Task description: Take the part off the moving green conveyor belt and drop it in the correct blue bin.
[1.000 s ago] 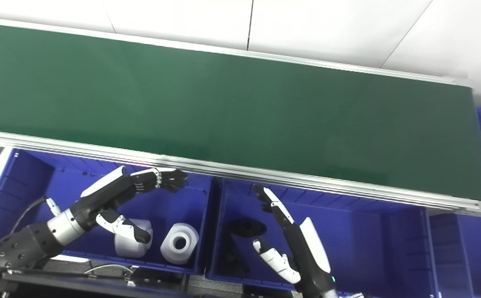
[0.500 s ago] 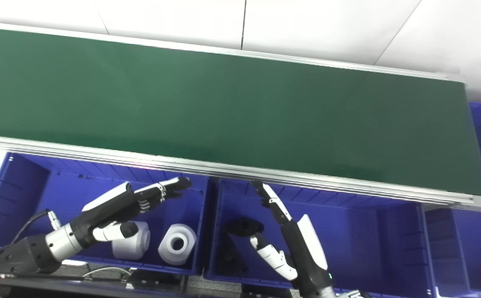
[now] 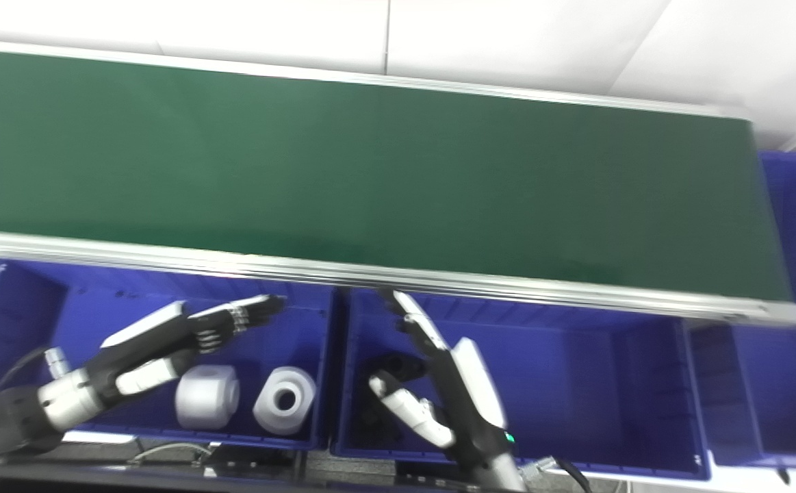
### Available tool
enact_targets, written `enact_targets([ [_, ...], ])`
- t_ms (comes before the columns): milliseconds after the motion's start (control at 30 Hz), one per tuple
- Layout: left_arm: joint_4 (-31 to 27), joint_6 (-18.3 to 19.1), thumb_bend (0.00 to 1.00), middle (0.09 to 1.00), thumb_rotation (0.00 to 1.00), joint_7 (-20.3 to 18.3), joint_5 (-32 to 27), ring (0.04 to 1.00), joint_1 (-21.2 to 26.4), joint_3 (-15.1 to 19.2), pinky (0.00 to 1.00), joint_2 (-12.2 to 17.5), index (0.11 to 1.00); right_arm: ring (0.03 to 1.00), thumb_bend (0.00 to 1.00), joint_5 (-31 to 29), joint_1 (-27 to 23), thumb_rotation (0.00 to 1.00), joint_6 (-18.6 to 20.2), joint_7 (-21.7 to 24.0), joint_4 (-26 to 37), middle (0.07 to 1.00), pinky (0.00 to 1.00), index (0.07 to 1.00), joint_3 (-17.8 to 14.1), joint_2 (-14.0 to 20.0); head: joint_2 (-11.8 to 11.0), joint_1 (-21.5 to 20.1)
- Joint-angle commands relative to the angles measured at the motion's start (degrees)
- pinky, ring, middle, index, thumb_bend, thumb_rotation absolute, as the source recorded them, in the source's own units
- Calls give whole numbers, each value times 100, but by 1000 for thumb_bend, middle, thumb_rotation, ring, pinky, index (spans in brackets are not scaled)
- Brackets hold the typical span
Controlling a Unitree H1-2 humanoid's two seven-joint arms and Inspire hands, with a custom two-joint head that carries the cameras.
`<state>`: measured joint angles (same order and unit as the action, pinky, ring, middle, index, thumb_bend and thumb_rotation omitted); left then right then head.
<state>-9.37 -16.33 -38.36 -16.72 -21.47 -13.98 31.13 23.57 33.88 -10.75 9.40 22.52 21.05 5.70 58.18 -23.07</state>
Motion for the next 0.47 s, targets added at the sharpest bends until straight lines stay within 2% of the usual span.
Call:
enact_targets([
  [0,-211,-105,451,1000,897,-60,-104,1000,7,3,1000,17,1000,928,557,-79,68,1000,-4,-35,215,966,866,951,-43,89,12,315],
  [133,-287,-7,446,1000,838,-18,-36,1000,5,-62,1000,-79,1000,924,560,-224,155,1000,-146,-88,230,962,863,947,-147,230,14,740],
  [433,-618,212,433,1000,839,149,227,1000,-95,-50,1000,-199,1000,916,574,-328,193,1000,-217,-167,184,950,856,935,-156,318,29,723],
])
